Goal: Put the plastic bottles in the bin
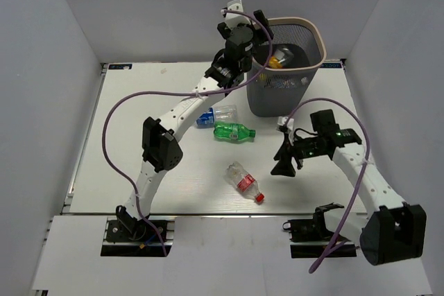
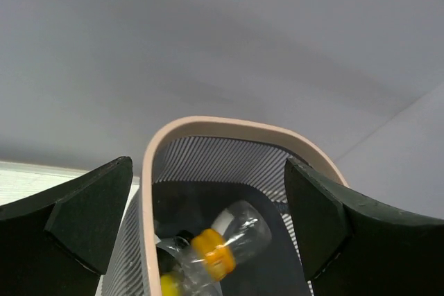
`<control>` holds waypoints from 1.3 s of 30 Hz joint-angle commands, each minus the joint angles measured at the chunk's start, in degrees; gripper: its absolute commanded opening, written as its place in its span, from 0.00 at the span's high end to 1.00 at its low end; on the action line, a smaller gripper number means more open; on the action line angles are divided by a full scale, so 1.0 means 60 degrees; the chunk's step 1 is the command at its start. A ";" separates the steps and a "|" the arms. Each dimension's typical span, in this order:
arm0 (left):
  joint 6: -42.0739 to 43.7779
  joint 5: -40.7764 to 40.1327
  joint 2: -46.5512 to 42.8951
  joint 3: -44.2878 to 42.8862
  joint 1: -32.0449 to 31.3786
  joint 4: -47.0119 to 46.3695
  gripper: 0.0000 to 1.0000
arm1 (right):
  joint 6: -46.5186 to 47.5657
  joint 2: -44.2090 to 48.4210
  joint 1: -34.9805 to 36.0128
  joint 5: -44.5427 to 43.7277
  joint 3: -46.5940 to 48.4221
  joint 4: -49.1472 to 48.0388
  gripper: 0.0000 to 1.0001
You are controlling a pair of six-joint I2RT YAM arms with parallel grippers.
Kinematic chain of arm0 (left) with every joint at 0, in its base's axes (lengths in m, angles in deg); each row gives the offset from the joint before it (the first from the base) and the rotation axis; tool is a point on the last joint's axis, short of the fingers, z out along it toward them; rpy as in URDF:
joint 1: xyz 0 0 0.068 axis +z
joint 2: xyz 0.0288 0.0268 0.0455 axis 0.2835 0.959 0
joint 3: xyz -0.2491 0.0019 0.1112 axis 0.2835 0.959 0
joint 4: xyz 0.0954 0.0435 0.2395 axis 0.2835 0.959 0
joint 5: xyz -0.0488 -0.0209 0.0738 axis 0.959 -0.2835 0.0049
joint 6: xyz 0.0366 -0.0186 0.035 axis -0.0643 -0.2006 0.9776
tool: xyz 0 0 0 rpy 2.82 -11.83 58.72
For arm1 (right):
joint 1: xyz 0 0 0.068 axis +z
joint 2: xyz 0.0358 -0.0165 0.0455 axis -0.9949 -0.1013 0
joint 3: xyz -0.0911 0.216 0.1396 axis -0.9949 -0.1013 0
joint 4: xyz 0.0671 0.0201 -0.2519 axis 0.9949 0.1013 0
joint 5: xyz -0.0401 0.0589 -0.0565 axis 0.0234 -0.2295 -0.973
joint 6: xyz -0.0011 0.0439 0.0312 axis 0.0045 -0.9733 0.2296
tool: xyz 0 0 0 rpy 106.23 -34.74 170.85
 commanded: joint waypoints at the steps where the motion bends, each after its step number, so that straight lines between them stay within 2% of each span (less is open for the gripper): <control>1: 0.0356 0.0746 -0.1123 -0.0387 -0.0098 0.0335 0.00 | -0.0937 -0.0520 0.0801 -0.0126 0.0471 -0.0811 0.28; 4: 0.1131 0.0951 -0.2673 0.0913 -0.0098 0.0833 0.00 | -0.1772 -0.1135 0.1709 -0.0580 0.0545 -0.1499 0.27; 6: 0.1266 0.0952 -0.3814 0.2742 -0.0098 0.1314 0.00 | -0.2665 -0.1502 0.2324 -0.0947 0.0501 -0.2172 0.24; 7: 0.1426 0.0952 -0.5068 0.4228 -0.0098 0.1448 0.00 | -0.2899 -0.1575 0.2471 -0.1195 0.0487 -0.2450 0.23; 8: 0.1427 0.0952 -0.5733 0.4982 -0.0098 0.1594 0.00 | -0.3409 -0.1866 0.2878 -0.1313 0.0501 -0.2685 0.21; 9: 0.1326 0.0662 -0.6406 0.5744 -0.0098 0.2002 0.00 | -0.3792 -0.1956 0.3057 -0.1387 0.0545 -0.2876 0.21; 10: 0.1107 0.0558 -0.7080 0.7216 -0.0098 0.2209 0.00 | -0.4027 -0.2015 0.3189 -0.1721 0.0574 -0.3008 0.18; 11: 0.0931 0.0441 -0.8407 0.7927 -0.0098 0.2428 0.00 | -0.4711 -0.2189 0.3567 -0.1899 0.0560 -0.3299 0.18; 12: 0.0712 0.0004 -0.9058 0.8601 -0.0185 0.2648 0.00 | -0.4892 -0.2322 0.3687 -0.2002 0.0589 -0.3563 0.10; 13: 0.0202 -0.0160 -0.9674 0.9754 -0.0186 0.3259 0.00 | -0.5126 -0.2468 0.3804 -0.2583 0.0589 -0.3667 0.10; 15: -0.0923 -0.0671 -1.1237 1.1017 -0.0273 0.4575 0.00 | -0.5886 -0.2746 0.4404 -0.3505 0.0662 -0.4049 0.10; 16: -0.1322 -0.0674 -1.1668 1.1329 -0.0274 0.5048 0.00 | -0.5963 -0.2777 0.4609 -0.3512 0.0662 -0.4136 0.10; 19: -0.2349 -0.0674 -1.2766 1.2237 -0.0274 0.6671 0.00 | -0.6182 -0.3245 0.5164 -0.4696 0.0735 -0.4488 0.10; 21: -0.2878 -0.0484 -1.2989 1.2503 -0.0274 0.7508 0.00 | -0.6314 -0.3798 0.5415 -0.5722 0.0896 -0.4693 0.10; 28: -0.3099 -0.0045 -1.2595 1.2622 -0.0274 0.8144 0.00 | -0.6475 -0.5132 0.6221 -0.7626 0.1204 -0.4900 0.10; 31: -0.3011 0.0044 -1.2347 1.2724 -0.0274 0.7617 0.00 | -0.6432 -0.5209 0.6426 -0.7716 0.1117 -0.4957 0.19; 32: -0.3011 0.0261 -1.2172 1.2826 -0.0274 0.7500 0.00 | -0.6403 -0.5122 0.6427 -0.7629 0.1029 -0.4914 0.32; 34: -0.3317 0.0540 -1.1951 1.2943 -0.0144 0.7178 0.00 | -0.6257 -0.4830 0.6398 -0.6957 0.0970 -0.4841 0.45; 36: -0.3886 0.0921 -1.1658 1.3205 -0.0142 0.6857 0.00 | -0.5688 -0.4260 0.6325 -0.6183 0.0999 -0.4519 0.62; 37: -0.4238 0.1097 -1.1657 1.3309 -0.0142 0.6608 0.00 | -0.5497 -0.4097 0.6325 -0.5757 0.1072 -0.4373 0.66; 39: -0.4722 0.1508 -1.1366 1.3690 -0.0142 0.5994 0.00 | -0.4577 -0.3409 0.6179 -0.5186 0.1452 -0.3729 0.81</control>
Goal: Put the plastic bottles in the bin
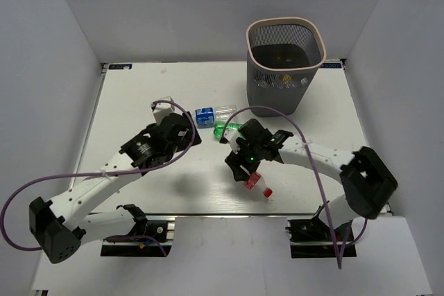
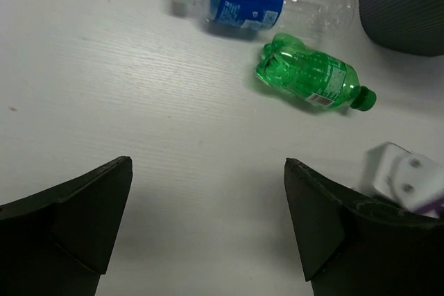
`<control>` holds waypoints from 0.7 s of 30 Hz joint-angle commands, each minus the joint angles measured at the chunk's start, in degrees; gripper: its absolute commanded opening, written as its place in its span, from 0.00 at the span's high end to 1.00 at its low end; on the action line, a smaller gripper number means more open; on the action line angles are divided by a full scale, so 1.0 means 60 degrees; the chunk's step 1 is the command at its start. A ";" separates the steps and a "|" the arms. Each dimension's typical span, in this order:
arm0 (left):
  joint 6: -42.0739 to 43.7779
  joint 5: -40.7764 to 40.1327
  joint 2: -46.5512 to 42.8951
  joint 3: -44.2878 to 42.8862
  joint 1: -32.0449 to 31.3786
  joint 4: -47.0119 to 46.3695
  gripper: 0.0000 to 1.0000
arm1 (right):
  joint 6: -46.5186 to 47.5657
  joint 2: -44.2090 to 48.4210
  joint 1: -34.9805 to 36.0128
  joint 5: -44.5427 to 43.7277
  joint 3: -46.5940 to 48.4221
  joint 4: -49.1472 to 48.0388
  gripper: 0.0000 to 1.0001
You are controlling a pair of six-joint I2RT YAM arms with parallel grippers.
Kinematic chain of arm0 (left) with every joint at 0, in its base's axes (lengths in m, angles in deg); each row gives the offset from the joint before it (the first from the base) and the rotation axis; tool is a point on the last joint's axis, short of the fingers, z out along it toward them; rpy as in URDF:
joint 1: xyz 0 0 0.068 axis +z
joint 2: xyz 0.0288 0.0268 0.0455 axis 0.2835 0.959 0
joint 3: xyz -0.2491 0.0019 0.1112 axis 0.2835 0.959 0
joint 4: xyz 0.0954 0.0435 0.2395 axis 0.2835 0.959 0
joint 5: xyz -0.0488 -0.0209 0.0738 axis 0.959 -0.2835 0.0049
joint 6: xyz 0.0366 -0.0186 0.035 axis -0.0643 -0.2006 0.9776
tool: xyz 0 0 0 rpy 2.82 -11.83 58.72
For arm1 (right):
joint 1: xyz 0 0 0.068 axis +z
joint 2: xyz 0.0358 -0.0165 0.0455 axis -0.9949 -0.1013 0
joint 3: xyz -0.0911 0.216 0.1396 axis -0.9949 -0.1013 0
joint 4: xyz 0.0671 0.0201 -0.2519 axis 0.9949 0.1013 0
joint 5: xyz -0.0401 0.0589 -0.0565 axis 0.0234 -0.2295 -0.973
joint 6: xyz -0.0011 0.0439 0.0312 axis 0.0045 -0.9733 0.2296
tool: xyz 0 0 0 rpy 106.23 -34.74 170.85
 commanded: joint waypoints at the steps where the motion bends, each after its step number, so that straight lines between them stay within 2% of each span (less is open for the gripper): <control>1: -0.1368 0.0900 0.0242 0.0493 0.0051 -0.1050 0.00 | 0.1293 0.1219 -0.0142 0.1179 0.0630 0.0829 0.88; 2: -0.1561 0.0901 0.0401 0.0624 0.0138 -0.1270 0.00 | 0.1439 0.1612 -0.0258 0.1091 0.1007 0.1193 0.97; 4: -0.2116 0.0989 0.0724 0.0625 0.0139 -0.1842 0.00 | 0.1572 0.1703 -0.0478 0.0887 0.2089 0.1532 1.00; 8: -0.2603 0.0989 0.1354 0.0260 0.0373 -0.2311 0.00 | 0.1762 0.1719 -0.1371 0.0271 0.4099 0.1681 1.00; 9: -0.2603 0.0989 0.1471 0.0158 0.0373 -0.2312 0.00 | 0.1791 0.1646 -0.1474 0.0169 0.5335 0.1550 1.00; 11: -0.2734 0.0901 0.1778 -0.0150 0.0606 -0.2312 0.00 | 0.1734 0.1310 -0.1824 -0.0299 0.6294 0.1476 1.00; 14: -0.2894 0.0813 0.1897 -0.0283 0.0826 -0.2312 0.00 | 0.1383 0.0314 -0.2365 -0.0841 0.9599 0.1461 1.00; 16: -0.2983 0.0813 0.1985 -0.0385 0.0943 -0.2312 0.00 | 0.1265 -0.0434 -0.2703 -0.1164 1.0775 0.1213 1.00; 19: -0.3203 0.0813 0.2203 -0.0575 0.1207 -0.2195 0.00 | 0.1206 -0.1049 -0.3188 -0.1955 1.1644 0.0205 1.00; 21: -0.3306 0.0813 0.2336 -0.0664 0.1353 -0.2195 0.00 | 0.1191 -0.1385 -0.3683 -0.2524 1.1660 -0.0119 1.00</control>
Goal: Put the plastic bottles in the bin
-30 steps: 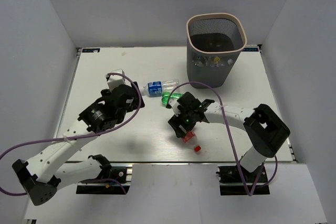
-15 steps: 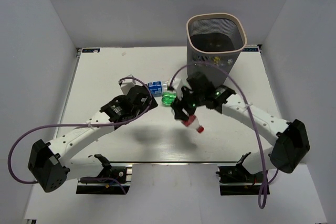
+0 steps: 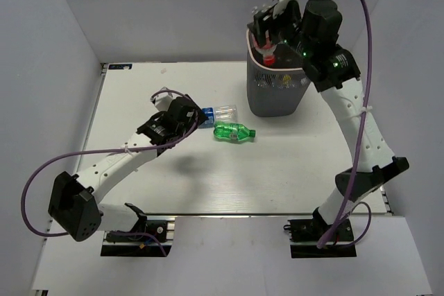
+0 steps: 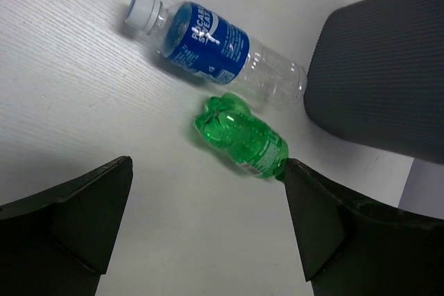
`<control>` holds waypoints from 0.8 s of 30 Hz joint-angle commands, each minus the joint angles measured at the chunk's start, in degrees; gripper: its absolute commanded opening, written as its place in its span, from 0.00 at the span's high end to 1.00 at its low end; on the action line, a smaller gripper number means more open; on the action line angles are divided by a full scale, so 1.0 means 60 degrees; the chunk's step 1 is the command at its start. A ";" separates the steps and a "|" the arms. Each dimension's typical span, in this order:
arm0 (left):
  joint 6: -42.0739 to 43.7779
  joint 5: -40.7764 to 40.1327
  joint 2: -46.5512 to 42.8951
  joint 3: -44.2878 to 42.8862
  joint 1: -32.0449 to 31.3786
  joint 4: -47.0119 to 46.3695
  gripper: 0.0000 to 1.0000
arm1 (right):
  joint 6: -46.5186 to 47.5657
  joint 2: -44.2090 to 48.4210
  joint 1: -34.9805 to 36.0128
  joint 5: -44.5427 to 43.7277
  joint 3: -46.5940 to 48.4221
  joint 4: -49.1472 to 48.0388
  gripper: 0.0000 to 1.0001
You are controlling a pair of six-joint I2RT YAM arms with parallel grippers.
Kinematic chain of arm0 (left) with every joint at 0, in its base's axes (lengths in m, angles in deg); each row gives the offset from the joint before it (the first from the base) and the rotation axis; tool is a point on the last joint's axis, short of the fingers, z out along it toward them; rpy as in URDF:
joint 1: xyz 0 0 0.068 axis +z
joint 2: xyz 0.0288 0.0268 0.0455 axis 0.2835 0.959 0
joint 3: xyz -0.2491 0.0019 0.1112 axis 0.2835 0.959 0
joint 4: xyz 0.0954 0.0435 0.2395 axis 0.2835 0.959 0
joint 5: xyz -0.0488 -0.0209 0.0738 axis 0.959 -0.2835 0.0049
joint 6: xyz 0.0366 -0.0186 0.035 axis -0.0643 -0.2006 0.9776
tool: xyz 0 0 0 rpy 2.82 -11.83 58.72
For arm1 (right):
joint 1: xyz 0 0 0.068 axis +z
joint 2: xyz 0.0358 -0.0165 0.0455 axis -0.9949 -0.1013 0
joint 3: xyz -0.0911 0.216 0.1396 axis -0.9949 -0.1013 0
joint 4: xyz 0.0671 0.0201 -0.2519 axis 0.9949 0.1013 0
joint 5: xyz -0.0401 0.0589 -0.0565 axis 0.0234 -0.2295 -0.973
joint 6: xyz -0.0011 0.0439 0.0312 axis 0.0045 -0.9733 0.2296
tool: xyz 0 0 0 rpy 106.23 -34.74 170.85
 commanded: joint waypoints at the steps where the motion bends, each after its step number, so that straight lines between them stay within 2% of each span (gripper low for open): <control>1: -0.0449 -0.0083 0.0208 -0.0499 0.0363 -0.0162 0.00 | -0.0153 -0.0713 -0.0594 -0.1209 0.0237 -0.0834 1.00; 5: -0.0729 0.0180 0.0853 -0.0836 0.0685 -0.0397 0.00 | -0.0197 -0.1270 -0.1486 -0.1604 0.0165 -0.0880 1.00; 6: -0.0830 0.0181 0.1159 -0.0924 0.0788 -0.0644 0.00 | -0.0226 -0.1474 -0.1764 -0.1576 0.0106 -0.0968 0.96; 7: -0.1005 0.0311 0.1292 -0.0925 0.0789 -0.0646 0.00 | -0.0241 -0.1548 -0.1868 -0.1518 0.0105 -0.0983 0.81; 8: -0.1007 0.0487 0.1424 -0.0925 0.0876 -0.0806 0.00 | -0.0255 -0.1621 -0.2115 -0.1256 0.0105 -0.0954 0.32; 9: -0.1123 0.0488 0.1556 -0.1012 0.0877 -0.1040 0.00 | -0.0241 -0.1840 -0.2205 -0.1224 0.0149 -0.0954 0.10; 13: -0.1315 0.0723 0.2287 -0.1364 0.0994 -0.1130 0.00 | -0.0372 -0.1945 -0.2819 -0.0318 0.0281 -0.0676 0.10; 15: -0.1417 0.0723 0.2523 -0.1554 0.1082 -0.1027 0.00 | -0.0635 -0.1711 -0.2938 -0.0039 0.0208 -0.0632 0.10; 17: -0.1505 0.0723 0.2714 -0.1672 0.1082 -0.0910 0.00 | -0.0826 -0.1056 -0.3157 0.0865 -0.0126 -0.0762 0.10; 20: -0.1681 0.0723 0.3051 -0.1672 0.1082 -0.1013 0.00 | -0.1061 0.0379 -0.3348 0.2212 -0.1810 -0.1595 0.10; 21: -0.1681 0.0636 0.3298 -0.1788 0.1082 -0.1013 0.00 | -0.1177 0.0675 -0.3377 0.2769 -0.2901 -0.1859 0.10; 23: -0.1929 0.0635 0.3636 -0.2095 0.1170 -0.0794 0.00 | -0.1237 0.1727 -0.3421 0.3517 -0.3525 -0.1950 0.11; 24: -0.2046 0.0635 0.3812 -0.2198 0.1170 -0.0648 0.00 | -0.1310 0.1935 -0.3436 0.3928 -0.4340 -0.1979 0.12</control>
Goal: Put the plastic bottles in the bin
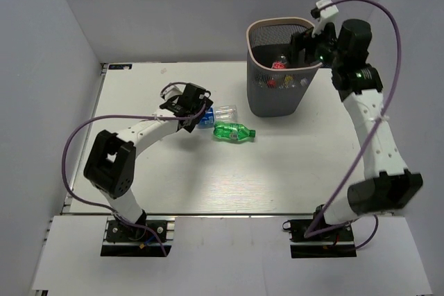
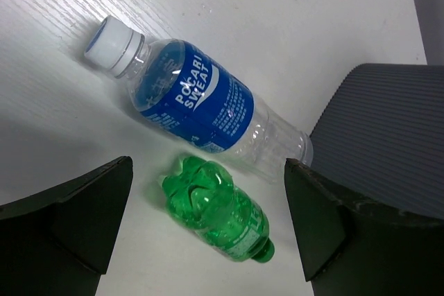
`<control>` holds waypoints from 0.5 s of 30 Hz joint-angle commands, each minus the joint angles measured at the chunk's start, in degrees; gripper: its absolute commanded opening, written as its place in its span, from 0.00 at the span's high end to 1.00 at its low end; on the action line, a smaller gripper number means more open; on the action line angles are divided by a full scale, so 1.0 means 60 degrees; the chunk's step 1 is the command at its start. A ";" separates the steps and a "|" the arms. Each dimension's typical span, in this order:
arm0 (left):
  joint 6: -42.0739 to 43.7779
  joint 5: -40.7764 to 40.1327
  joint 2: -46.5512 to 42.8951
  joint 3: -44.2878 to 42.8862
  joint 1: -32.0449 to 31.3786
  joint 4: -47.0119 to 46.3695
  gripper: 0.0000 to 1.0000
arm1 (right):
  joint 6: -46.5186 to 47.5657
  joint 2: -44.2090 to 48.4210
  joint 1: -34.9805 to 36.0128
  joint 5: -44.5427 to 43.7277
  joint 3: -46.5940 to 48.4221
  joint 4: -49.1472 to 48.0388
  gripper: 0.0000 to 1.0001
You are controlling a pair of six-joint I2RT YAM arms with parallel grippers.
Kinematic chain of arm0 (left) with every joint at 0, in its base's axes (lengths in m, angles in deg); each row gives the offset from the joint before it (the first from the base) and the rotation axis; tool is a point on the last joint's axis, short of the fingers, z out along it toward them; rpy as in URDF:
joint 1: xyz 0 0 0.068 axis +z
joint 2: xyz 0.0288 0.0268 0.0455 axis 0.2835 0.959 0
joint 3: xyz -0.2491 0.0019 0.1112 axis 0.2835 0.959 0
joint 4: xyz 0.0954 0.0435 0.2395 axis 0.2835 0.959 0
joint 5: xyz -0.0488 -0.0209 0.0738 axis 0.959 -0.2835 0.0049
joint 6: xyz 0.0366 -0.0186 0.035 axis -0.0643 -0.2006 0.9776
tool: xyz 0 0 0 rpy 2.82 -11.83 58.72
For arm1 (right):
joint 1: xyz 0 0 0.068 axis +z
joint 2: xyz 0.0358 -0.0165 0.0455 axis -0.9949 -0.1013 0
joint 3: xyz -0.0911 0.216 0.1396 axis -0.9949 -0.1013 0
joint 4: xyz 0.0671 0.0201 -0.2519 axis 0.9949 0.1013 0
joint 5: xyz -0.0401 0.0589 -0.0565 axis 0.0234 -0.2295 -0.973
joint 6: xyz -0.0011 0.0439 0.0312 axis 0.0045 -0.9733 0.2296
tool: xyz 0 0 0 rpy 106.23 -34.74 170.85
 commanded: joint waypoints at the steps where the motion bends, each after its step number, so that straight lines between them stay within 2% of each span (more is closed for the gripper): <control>1: -0.0553 0.0063 0.0566 -0.0549 0.0088 0.0213 0.00 | -0.0519 0.1615 -0.0027 0.2066 -0.1228 -0.0981 0.12; 6: -0.0994 0.0151 0.1388 -0.0885 0.0175 -0.0446 0.00 | -0.0448 0.3418 -0.0012 0.2742 -0.3731 -0.0908 0.12; 10: -0.1213 0.0151 0.2267 -0.1894 0.0176 -0.0022 0.00 | -0.0214 0.4342 -0.0085 0.2713 -0.5093 -0.0527 0.12; 15: -0.1826 0.0239 0.2956 -0.2115 0.0365 -0.0153 0.02 | -0.0461 0.5382 -0.0129 0.2741 -0.6020 -0.0527 0.12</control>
